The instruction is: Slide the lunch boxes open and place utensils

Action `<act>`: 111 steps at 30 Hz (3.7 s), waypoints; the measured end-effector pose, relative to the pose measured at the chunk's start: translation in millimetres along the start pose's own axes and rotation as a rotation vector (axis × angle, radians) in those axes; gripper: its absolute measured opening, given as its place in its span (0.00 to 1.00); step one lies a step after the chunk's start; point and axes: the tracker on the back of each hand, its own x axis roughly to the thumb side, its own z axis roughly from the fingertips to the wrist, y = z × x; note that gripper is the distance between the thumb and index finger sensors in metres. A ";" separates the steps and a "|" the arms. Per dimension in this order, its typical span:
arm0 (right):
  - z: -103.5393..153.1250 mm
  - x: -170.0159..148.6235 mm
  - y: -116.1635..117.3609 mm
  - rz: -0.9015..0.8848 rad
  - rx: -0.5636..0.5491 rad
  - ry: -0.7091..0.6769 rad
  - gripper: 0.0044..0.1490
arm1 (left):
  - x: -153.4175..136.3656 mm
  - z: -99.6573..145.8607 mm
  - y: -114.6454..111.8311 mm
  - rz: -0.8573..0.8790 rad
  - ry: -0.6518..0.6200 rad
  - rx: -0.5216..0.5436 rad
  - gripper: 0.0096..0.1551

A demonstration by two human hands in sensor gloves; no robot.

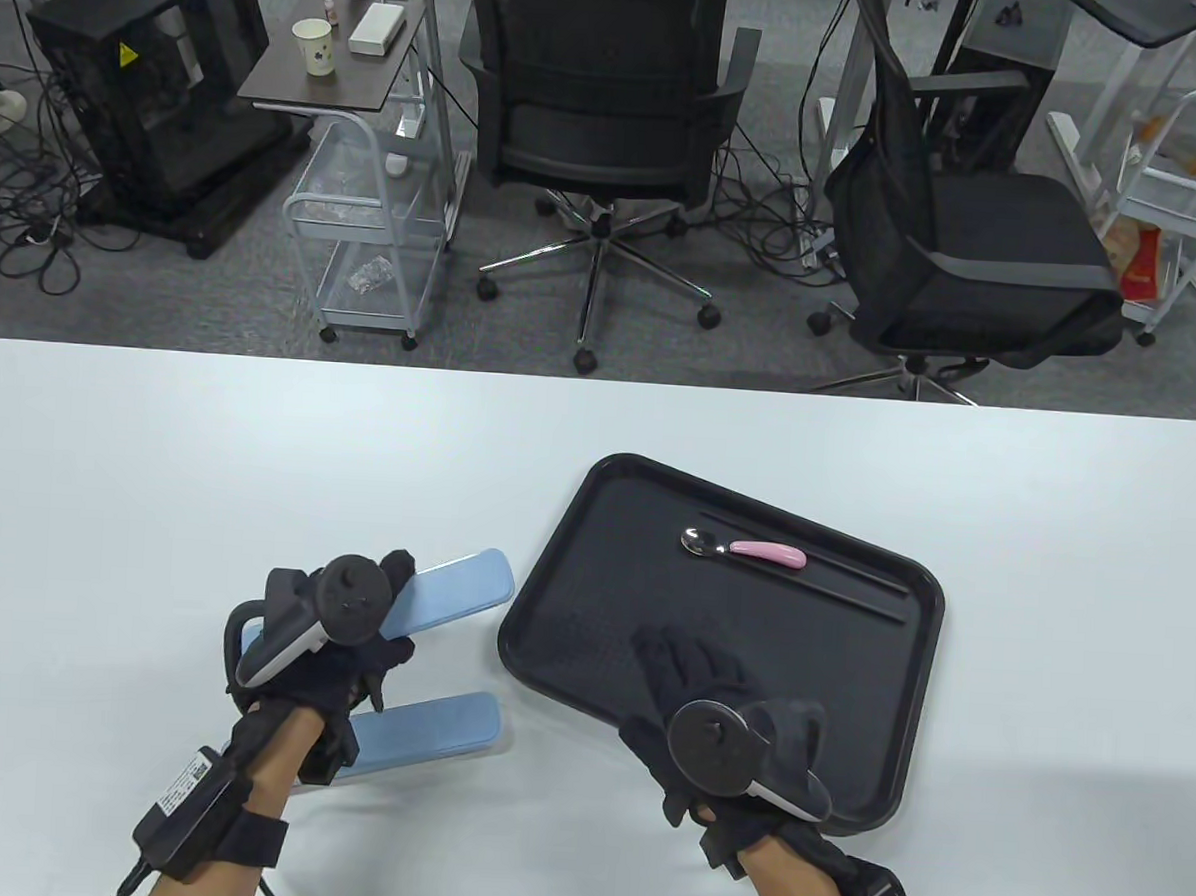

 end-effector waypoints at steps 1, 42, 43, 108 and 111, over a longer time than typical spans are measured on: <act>0.0 0.3 0.3 -0.007 0.001 -0.005 0.55 | 9.6 8.4 0.2 -0.013 -0.047 0.000 0.52; 0.3 -35.3 -4.3 0.049 0.039 0.010 0.50 | 12.1 39.1 -29.8 -0.058 -0.118 0.001 0.51; 0.2 -38.4 -4.6 0.047 0.045 0.024 0.50 | 12.1 39.5 -29.0 -0.059 -0.116 -0.002 0.52; -61.1 -208.6 26.4 0.402 0.337 0.624 0.30 | -16.1 27.3 -33.8 0.050 -0.026 -0.070 0.51; -62.3 -204.7 26.1 0.454 0.356 0.551 0.28 | -15.9 27.1 -34.1 0.051 -0.029 -0.069 0.51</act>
